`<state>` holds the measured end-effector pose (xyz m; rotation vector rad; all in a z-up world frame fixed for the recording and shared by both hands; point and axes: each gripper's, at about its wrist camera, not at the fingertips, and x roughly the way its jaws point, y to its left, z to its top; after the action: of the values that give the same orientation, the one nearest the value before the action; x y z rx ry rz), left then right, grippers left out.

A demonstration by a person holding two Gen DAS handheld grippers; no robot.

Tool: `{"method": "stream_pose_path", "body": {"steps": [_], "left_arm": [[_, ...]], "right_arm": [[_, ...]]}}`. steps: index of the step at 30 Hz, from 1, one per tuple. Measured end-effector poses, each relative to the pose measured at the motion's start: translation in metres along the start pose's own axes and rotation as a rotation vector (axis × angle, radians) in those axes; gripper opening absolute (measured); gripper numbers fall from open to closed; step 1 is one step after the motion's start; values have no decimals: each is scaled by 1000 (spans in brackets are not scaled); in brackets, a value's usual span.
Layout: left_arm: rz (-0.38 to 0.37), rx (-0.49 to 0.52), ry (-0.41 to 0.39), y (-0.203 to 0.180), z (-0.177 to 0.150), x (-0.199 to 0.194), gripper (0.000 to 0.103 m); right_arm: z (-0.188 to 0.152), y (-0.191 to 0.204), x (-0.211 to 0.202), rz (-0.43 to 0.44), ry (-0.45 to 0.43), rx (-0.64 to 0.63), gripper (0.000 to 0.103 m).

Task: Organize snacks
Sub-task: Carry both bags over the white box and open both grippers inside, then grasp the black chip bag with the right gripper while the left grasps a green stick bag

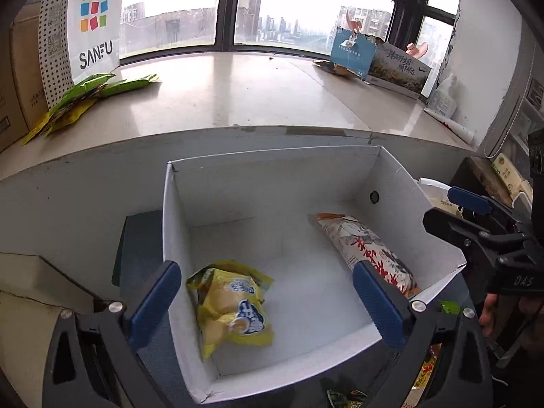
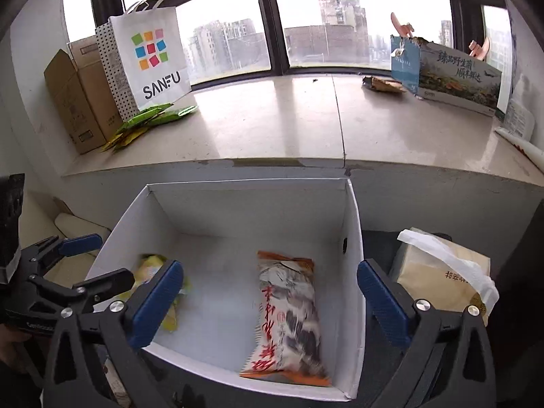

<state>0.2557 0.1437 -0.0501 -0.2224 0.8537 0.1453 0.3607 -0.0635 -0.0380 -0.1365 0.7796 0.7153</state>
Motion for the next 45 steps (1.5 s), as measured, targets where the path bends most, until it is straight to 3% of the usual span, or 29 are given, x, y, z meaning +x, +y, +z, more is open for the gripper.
{"method": "stream_pose_path", "body": {"steps": [5, 11, 13, 15, 20, 24, 27, 31, 39, 43, 44, 45], "left_arm": [[5, 26, -42, -5, -3, -22, 103], [-64, 92, -210, -18, -26, -91, 103], [-116, 103, -232, -20, -42, -114, 103], [-121, 115, -241, -24, -63, -135, 103], [-186, 86, -211, -29, -122, -172, 103], [-165, 31, -232, -28, -164, -191, 103], [-169, -13, -219, -22, -183, -197, 103], [-157, -24, -220, -18, -197, -202, 103], [-128, 13, -200, -12, -214, -204, 103], [-124, 33, -166, -12, -225, -198, 103], [-126, 36, -152, -12, -228, -195, 103], [-125, 37, -142, -13, -231, -193, 103]], "right_arm": [[-8, 12, -16, 22, -9, -94, 103], [-29, 19, -72, 136, -77, -75, 103], [-44, 23, -98, 170, -110, -90, 103], [-63, 27, -123, 195, -141, -111, 103], [-118, 36, -171, 272, -153, -118, 103], [-168, 37, -189, 326, -128, -70, 103], [-199, 44, -185, 294, -75, -62, 103], [-220, 58, -155, 317, 70, -78, 103], [-227, 89, -77, 356, 276, -156, 103], [-230, 101, -55, 336, 307, -193, 103], [-231, 104, -50, 333, 323, -200, 102], [-233, 107, -46, 326, 337, -211, 92]]}}
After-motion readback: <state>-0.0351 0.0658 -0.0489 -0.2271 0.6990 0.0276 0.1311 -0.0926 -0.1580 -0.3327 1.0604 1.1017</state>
